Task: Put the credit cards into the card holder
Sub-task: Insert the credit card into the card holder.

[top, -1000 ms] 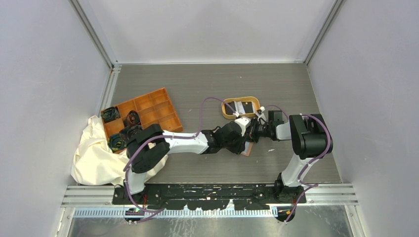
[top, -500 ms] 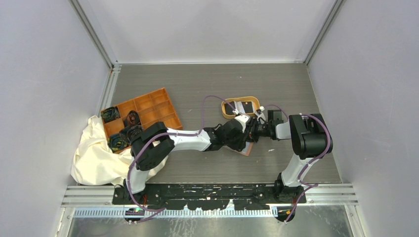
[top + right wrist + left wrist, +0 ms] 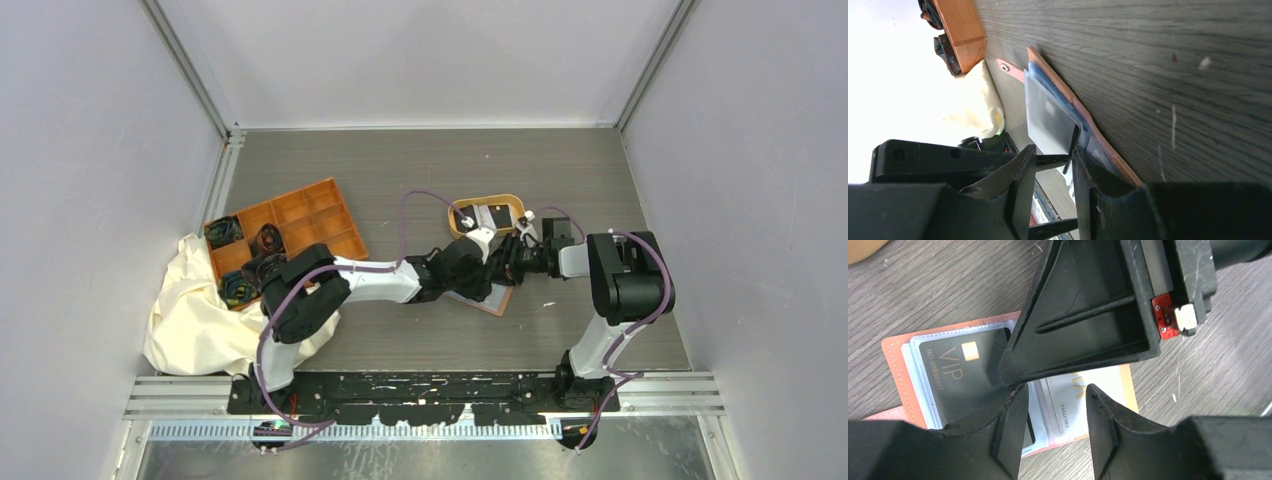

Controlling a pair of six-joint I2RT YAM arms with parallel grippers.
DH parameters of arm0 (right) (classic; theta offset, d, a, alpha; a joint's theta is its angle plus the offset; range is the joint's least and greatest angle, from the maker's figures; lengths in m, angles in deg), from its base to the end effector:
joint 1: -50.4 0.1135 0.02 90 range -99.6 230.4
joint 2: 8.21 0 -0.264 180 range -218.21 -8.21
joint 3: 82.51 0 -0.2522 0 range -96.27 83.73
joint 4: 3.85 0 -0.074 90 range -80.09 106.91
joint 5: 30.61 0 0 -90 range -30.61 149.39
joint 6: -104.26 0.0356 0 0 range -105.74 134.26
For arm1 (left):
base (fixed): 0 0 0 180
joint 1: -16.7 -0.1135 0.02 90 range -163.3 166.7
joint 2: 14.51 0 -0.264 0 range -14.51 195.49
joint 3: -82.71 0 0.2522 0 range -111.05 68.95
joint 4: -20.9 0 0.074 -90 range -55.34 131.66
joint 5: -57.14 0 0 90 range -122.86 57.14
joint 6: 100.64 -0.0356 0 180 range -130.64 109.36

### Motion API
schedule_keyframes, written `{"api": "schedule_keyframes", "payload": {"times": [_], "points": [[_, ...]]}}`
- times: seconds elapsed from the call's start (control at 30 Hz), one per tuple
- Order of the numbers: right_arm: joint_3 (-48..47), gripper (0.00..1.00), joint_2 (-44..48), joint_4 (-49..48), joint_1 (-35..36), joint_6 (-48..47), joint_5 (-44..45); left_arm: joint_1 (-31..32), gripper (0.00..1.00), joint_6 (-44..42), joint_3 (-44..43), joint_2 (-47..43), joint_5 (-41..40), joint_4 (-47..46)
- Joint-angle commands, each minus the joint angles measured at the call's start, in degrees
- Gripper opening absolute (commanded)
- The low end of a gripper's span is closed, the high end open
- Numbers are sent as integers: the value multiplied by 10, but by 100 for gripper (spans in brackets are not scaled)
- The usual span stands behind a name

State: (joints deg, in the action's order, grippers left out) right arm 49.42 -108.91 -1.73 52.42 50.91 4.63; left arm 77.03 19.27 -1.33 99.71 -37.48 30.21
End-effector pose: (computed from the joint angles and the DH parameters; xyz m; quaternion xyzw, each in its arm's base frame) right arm 0.2755 0.0388 0.0953 0.1189 0.8494 0.5026 0.1086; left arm 0.2157 -0.3729 0.1579 0.2205 0.8765 -0.2763 0.3266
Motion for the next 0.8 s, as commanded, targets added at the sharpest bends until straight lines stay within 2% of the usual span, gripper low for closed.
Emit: {"api": "schedule_keyframes", "payload": {"times": [0.0, 0.1, 0.27, 0.37, 0.5, 0.6, 0.7, 0.77], "points": [[-31, 40, 44, 65, -5, -56, 8, -6, 47, -17, 33, -55, 41, -64], [-44, 43, 67, 109, -7, -94, 12, -6, 44, -36, 66, -103, 82, -97], [-77, 43, 102, 215, -12, -179, 4, -7, 44, -86, 139, -188, 74, -111], [-114, 41, 140, 296, -12, -262, -6, -22, 46, -105, 188, -237, 80, -113], [-161, 39, 218, 417, -13, -433, 0, -85, 52, -77, 271, -297, 141, -164], [-157, 38, 306, 436, -10, -553, 19, -142, 72, -20, 326, -317, 207, -233], [-126, 38, 378, 422, 7, -714, 4, -188, 75, 5, 336, -307, 280, -254], [-109, 39, 403, 421, 24, -839, -11, -210, 72, 17, 334, -296, 325, -263]]}}
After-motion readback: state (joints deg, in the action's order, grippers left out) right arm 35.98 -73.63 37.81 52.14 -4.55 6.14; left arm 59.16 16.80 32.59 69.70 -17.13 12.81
